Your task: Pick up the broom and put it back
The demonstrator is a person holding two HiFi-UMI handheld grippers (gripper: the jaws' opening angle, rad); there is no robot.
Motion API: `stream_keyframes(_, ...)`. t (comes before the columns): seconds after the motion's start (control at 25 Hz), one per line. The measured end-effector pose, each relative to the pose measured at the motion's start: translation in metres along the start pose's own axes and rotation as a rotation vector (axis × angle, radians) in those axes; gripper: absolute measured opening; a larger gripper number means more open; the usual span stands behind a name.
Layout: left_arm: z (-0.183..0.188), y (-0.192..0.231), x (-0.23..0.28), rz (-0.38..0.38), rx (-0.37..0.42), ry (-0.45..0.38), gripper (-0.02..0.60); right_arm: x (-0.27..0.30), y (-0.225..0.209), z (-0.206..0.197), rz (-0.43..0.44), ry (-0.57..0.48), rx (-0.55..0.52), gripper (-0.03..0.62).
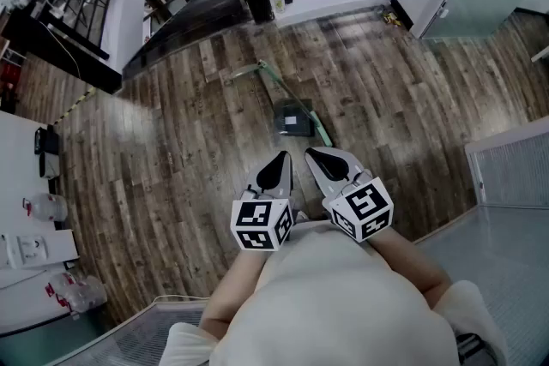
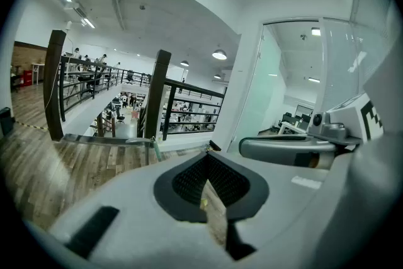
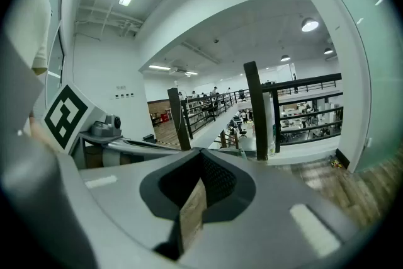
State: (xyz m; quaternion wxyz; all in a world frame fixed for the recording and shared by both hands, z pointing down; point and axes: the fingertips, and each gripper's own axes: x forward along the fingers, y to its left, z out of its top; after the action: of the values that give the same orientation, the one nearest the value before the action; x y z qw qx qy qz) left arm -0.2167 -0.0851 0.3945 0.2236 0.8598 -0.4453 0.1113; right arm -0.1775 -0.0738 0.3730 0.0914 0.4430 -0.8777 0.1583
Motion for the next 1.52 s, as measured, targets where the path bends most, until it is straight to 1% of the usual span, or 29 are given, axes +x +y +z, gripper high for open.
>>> stream_keyframes(0.12,-0.006,0.004,-0.016,0.001,-0.005,-0.011,0.005,-0.004,0.016,-0.009,-0.005,0.002,0.007,0.005)
stream_keyframes(0.44,-0.013,0.016,-0.045,-0.004,-0.011,-0.028,0.005,0.000,0.052,-0.016,0.004,0.006,-0.012,0.005)
stream_keyframes(0.56,-0.015,0.021,-0.050,-0.004,-0.015,-0.027,0.005,0.002,0.060,-0.016,0.010,-0.001,-0.022,0.005)
stream_keyframes(0.76,-0.019,0.027,-0.060,-0.016,-0.028,-0.030,0.005,0.003,0.072,-0.011,0.027,-0.064,0.017,0.006)
stream_keyframes(0.92,-0.023,0.030,-0.063,-0.024,-0.034,-0.032,0.005,0.005,0.077,-0.017,0.023,-0.053,0.024,0.006)
stream_keyframes(1.08,-0.022,0.038,-0.063,-0.028,-0.039,-0.020,0.005,0.010,0.078,-0.018,0.002,-0.028,0.031,0.006)
stream_keyframes(1.28,-0.019,0.036,-0.053,-0.043,-0.038,-0.010,0.005,0.011,0.061,-0.011,-0.023,-0.052,0.073,0.006)
stream_keyframes(1.52,-0.010,0.036,-0.031,-0.056,-0.027,-0.010,0.005,0.022,0.041,-0.005,-0.033,-0.046,0.056,0.006)
